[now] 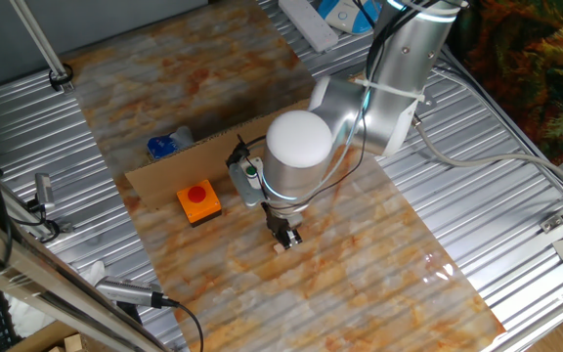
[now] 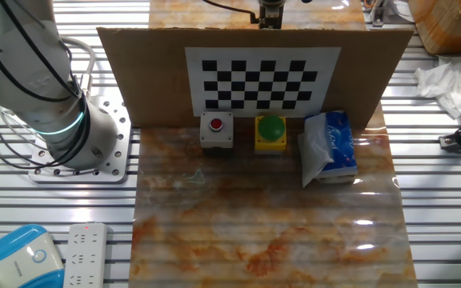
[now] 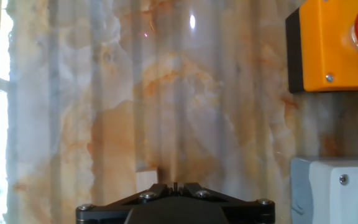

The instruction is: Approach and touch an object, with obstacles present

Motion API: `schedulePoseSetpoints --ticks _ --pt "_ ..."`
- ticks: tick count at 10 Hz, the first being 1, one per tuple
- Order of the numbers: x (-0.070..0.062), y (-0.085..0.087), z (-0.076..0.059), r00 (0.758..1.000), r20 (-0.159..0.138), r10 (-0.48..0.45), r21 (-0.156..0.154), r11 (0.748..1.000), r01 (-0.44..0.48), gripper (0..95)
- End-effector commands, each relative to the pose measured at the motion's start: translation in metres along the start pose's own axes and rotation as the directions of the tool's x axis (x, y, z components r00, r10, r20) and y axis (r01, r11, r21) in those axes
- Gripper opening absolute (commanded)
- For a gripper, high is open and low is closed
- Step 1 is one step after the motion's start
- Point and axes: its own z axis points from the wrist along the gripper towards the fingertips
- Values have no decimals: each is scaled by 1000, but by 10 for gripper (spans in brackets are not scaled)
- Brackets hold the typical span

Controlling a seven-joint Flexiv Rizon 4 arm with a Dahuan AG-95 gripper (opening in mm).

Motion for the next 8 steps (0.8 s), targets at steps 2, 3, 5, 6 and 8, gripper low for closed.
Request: schedulePoseSetpoints --ticks 2,3,5,6,8 --pt "-8 2 -2 1000 -7 3 -4 1000 -3 0" --pt "-9 2 -2 1000 -7 2 -3 1000 -2 0" --pt "-11 2 -1 1000 -5 3 -4 1000 -3 0" --pt "-11 2 0 1000 -6 2 -2 1000 -2 0" --pt "-10 2 1 1000 -4 4 -3 1000 -4 0"
